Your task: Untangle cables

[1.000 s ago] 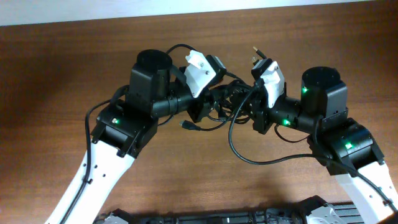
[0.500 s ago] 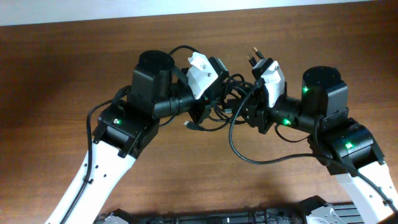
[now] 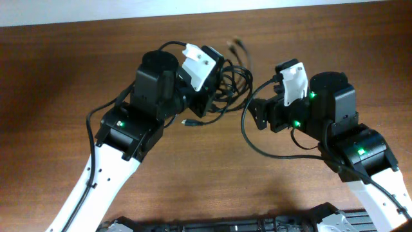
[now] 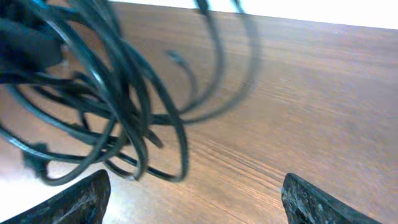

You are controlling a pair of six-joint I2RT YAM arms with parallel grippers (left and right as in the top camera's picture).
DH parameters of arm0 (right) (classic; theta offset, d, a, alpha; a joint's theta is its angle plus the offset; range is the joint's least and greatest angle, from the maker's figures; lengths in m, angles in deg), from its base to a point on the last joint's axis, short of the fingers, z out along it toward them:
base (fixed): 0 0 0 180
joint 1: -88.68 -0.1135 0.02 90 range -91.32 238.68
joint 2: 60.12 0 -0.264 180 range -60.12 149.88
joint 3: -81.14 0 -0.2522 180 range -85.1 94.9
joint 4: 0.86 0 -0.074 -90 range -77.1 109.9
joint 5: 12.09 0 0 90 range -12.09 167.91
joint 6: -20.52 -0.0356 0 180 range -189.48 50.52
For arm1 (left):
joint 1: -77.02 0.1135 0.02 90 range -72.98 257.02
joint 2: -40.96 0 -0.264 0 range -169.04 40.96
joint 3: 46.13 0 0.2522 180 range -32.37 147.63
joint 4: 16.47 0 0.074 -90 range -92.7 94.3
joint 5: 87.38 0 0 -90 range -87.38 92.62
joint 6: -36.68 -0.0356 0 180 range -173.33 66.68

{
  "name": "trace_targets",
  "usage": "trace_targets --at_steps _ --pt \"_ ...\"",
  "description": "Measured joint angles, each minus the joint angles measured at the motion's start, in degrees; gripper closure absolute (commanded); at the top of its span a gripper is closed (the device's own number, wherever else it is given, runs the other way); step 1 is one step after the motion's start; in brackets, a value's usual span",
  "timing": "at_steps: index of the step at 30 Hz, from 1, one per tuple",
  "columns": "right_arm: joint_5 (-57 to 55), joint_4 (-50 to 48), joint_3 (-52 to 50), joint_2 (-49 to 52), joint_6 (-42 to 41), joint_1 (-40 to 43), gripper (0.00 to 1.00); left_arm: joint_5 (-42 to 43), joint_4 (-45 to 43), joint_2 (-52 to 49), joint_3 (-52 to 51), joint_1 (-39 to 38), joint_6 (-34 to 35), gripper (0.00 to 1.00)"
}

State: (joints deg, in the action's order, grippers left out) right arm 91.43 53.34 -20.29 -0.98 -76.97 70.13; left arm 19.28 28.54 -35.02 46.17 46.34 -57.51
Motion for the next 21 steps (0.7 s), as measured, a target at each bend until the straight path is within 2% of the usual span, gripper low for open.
trace_targets --at_steps 7,11,21 --pt "-4.66 1.6 0.0 0.0 -1.86 0.0 0.12 -4.17 -0.74 -0.11 0.0 0.0 3.34 1.0" --pt "-7.82 1.84 0.0 0.0 -5.66 0.0 0.12 -2.67 -2.14 -0.17 0.0 1.31 6.32 1.0" --pt "-10.71 0.74 0.0 0.0 -11.82 0.0 0.11 21.97 -10.1 -0.33 0.0 13.84 11.02 1.0"
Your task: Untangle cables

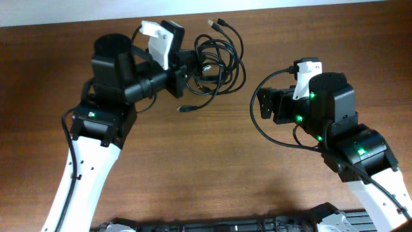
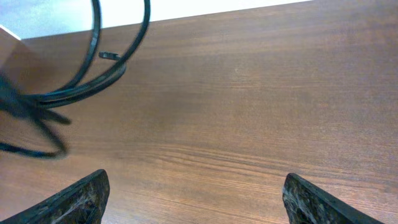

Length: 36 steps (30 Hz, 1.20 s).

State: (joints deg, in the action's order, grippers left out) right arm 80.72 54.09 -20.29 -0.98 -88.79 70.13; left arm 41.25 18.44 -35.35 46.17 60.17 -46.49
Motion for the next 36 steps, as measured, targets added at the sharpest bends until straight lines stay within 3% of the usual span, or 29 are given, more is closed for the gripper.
trace_targets --at_steps 9,21,27,36 --pt "5.27 -5.6 0.0 -0.02 2.56 0.0 0.11 11.67 -10.38 0.0 0.0 1.07 5.7 1.0" --pt "10.73 -13.03 0.0 -0.07 4.9 0.0 0.12 13.49 -17.92 0.0 0.0 1.07 14.53 1.0" --pt "11.87 -16.7 0.0 -0.07 5.03 0.0 0.17 13.51 -20.81 -0.04 0.0 1.07 18.36 1.0" --pt "11.82 -21.62 0.0 -0.07 5.49 0.0 0.18 13.49 -21.16 -0.04 0.0 -0.94 20.28 1.0"
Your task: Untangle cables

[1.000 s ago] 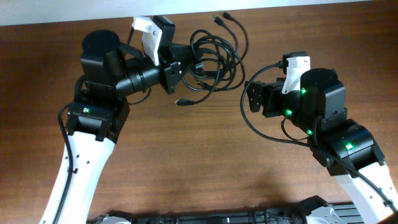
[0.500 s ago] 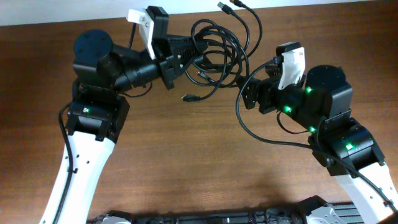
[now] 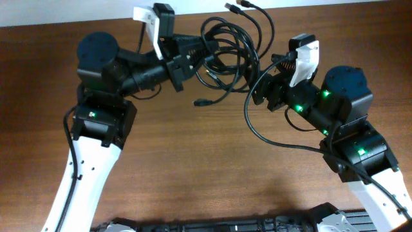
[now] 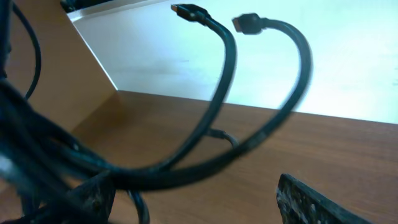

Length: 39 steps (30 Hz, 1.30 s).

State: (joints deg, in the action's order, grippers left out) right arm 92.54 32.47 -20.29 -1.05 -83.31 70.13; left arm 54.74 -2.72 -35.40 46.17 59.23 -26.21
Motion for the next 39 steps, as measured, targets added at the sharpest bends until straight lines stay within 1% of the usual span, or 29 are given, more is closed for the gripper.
trace_targets --at_steps 8,13,19,23,26,31,38,39 --pt "-10.23 1.03 0.0 0.13 -1.16 -0.02 0.18 0.66 -2.43 -0.04 0.0 -2.69 1.88 1.0" --pt "-16.37 1.25 0.0 0.13 -2.47 -0.02 0.17 2.49 -3.3 -0.11 0.0 -2.78 2.34 1.0" --pt "-19.52 1.57 0.0 0.11 -2.73 -0.02 0.18 3.8 -3.3 -0.15 0.0 -2.78 2.54 1.0" --pt "-25.92 4.17 0.02 0.11 -2.91 -0.39 0.18 4.15 -3.63 -0.28 0.0 -2.8 2.54 1.0" --pt "-31.58 5.53 0.02 0.11 -2.95 -0.42 0.17 4.48 -5.53 -0.59 -0.02 -2.8 2.54 1.0" --pt "-36.76 5.73 0.22 0.11 -3.15 -0.61 0.17 4.9 -9.62 -1.05 -0.13 -2.6 2.49 1.0" --pt "-44.78 7.28 0.24 0.13 -3.15 -0.66 0.15 5.97 -10.64 -1.05 -0.13 -0.66 2.51 1.0" --pt "-45.88 7.76 0.24 0.13 -3.13 -0.63 0.12 6.03 -10.82 -1.05 -0.13 -0.55 2.54 1.0"
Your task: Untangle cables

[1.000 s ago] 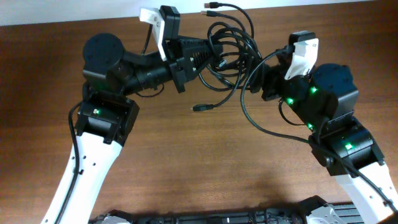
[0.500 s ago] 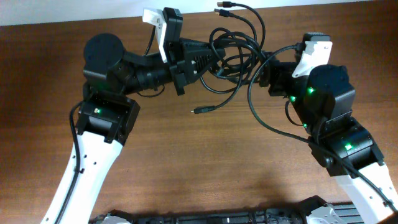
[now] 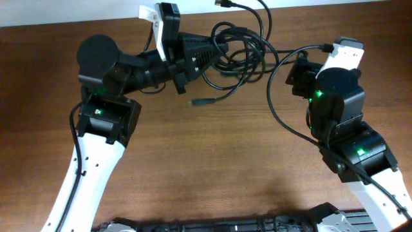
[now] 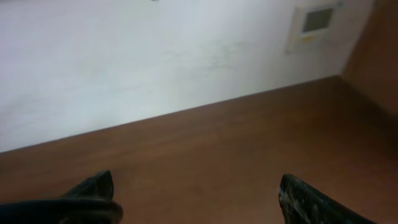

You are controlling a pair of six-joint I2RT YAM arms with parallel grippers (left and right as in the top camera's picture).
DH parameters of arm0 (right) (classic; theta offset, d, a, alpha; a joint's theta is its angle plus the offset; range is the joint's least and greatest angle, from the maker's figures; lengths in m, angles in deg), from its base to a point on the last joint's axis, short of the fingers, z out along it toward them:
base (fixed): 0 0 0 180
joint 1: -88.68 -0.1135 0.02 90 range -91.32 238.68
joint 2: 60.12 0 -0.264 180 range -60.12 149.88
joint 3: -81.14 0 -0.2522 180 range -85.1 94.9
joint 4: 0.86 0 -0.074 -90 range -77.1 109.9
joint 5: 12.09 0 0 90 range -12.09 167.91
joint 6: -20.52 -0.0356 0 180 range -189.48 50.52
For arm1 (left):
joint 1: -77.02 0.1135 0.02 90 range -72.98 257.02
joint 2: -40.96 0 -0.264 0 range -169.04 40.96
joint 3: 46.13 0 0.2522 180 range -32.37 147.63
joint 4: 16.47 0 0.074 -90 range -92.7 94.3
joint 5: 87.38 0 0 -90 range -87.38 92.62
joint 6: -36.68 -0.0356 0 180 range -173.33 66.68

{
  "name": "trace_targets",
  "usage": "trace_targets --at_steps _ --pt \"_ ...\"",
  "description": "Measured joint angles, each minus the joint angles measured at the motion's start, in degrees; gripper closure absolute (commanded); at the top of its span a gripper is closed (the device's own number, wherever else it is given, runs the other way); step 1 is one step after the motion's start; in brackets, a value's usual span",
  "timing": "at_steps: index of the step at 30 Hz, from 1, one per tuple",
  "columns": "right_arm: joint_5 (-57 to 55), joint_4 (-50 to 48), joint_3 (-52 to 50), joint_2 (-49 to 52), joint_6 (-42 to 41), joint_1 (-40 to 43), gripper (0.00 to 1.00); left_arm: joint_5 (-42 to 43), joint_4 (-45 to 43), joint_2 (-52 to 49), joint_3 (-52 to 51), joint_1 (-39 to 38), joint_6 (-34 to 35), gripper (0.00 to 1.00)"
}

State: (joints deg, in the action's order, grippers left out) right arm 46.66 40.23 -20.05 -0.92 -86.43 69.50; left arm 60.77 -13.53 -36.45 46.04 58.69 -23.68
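Observation:
The tangle of black cables (image 3: 238,48) hangs at the back of the wooden table (image 3: 212,161), with my left gripper (image 3: 196,57) shut on its left side. One plug end (image 3: 201,101) dangles below the bundle and another (image 3: 222,4) sticks out at the top edge. To the right of the tangle, my right gripper (image 3: 297,72) stands apart from it. In the right wrist view this gripper (image 4: 196,190) is open and faces the back wall. A black cable strand (image 4: 56,208) lies against its left fingertip (image 4: 99,186); nothing is between the fingers.
The right arm's own black wire (image 3: 273,109) loops out to the left of its wrist. A white wall (image 4: 155,56) with a small wall panel (image 4: 316,22) lies behind the table's back edge.
My right gripper was close against the tangle's right side, with two plug ends in front of it. It now points at the back wall, farther right. The left gripper still holds the bundle.
My left gripper held the bundle mid-table, close to the open right gripper. Then the bundle was at the back left, away from the right gripper. Then it hung next to the right gripper. Now the right gripper is turned away, still open.

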Motion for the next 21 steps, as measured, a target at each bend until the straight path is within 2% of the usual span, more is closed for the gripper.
trace_targets --at_steps 2,4,9,14,16,21 --pt "-1.62 1.18 0.0 0.0 0.09 0.02 0.11 0.15 -0.09 0.04 0.0 0.15 -0.02 1.0" --pt "-2.56 2.03 0.0 -0.02 -0.02 0.09 0.02 0.37 0.44 0.04 0.0 0.2 -0.42 1.0" --pt "-2.1 4.83 -0.02 -1.33 0.02 0.09 0.01 0.37 3.96 0.04 0.0 0.31 -4.61 1.0" --pt "7.13 5.44 -0.02 -4.09 2.05 0.15 0.01 0.33 5.95 0.04 0.0 0.31 -9.16 1.0" --pt "14.84 5.7 -0.02 -4.85 5.31 0.13 0.01 0.15 6.12 0.04 0.02 0.31 -10.23 1.0" --pt "25.68 7.56 -0.02 -5.79 8.61 0.13 0.01 -0.68 7.89 0.04 0.0 0.31 -11.04 1.0"
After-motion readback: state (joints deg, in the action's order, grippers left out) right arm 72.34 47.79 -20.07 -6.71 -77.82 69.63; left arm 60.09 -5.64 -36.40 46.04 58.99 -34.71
